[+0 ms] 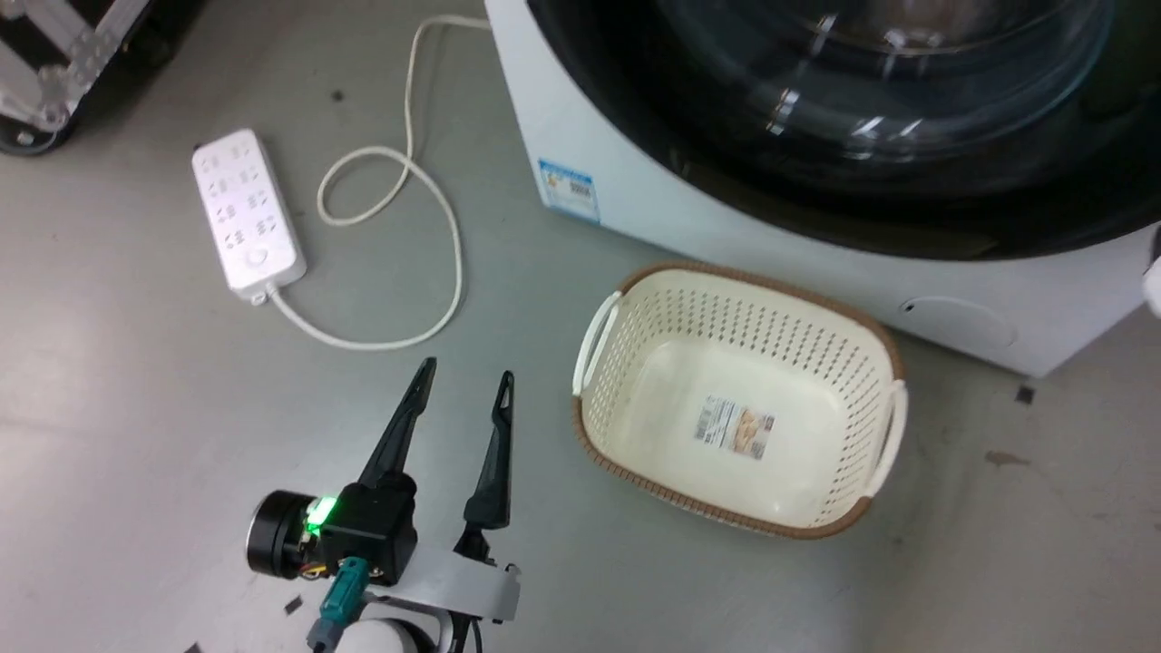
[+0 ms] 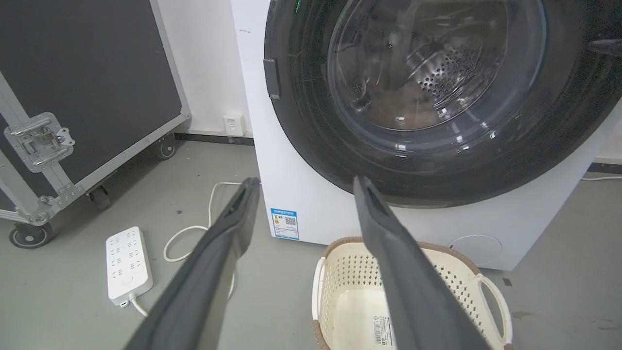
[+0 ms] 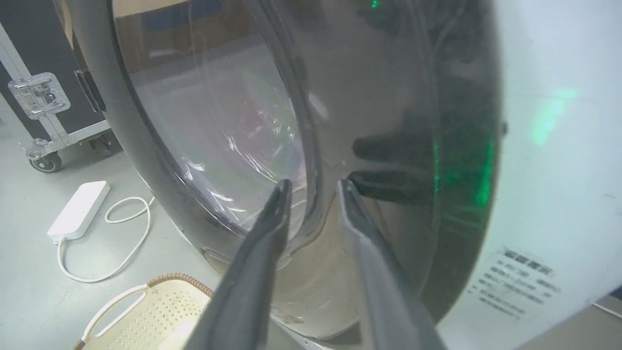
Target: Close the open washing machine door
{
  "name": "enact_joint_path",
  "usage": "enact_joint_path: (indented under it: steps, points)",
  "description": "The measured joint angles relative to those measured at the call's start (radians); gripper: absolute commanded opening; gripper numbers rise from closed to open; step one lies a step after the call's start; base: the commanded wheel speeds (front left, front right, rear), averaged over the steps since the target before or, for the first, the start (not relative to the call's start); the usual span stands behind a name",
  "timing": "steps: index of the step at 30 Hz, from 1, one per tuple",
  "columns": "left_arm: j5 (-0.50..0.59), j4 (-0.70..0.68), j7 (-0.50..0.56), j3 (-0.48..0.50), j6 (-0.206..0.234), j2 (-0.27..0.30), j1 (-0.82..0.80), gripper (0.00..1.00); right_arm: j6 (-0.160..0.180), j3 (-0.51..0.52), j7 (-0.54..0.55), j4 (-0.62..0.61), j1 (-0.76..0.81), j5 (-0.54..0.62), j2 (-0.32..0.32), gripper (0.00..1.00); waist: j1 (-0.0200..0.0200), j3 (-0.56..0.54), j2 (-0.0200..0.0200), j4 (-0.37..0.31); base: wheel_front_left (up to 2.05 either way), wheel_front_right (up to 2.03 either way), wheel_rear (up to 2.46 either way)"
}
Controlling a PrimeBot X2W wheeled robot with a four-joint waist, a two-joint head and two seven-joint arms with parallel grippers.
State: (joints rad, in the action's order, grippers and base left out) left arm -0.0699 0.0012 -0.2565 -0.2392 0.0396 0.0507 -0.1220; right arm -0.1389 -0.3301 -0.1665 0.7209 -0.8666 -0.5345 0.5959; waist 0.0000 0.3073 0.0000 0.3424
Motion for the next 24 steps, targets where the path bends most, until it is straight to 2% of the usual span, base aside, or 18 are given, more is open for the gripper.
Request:
enact_joint_path:
  steps: [6,10,24]
  points:
    - [-0.021,0.049,0.000,0.044,-0.011,0.000,0.034,1.00,0.007,-0.033,-0.071,-0.073,0.129,0.027,-0.040,1.00,-0.0002,-0.089,0.0000,-0.045,0.00,0.00,0.00]
    - [-0.021,0.072,0.000,0.071,-0.029,0.005,0.055,1.00,0.007,-0.003,-0.087,-0.162,0.245,0.068,-0.092,1.00,-0.0003,-0.149,0.0000,-0.095,0.00,0.00,0.00]
    - [-0.047,0.146,0.000,0.152,-0.071,0.020,0.135,1.00,0.007,0.324,-0.091,-0.535,0.777,0.326,-0.384,1.00,-0.0002,-0.295,0.0000,-0.305,0.00,0.00,0.00]
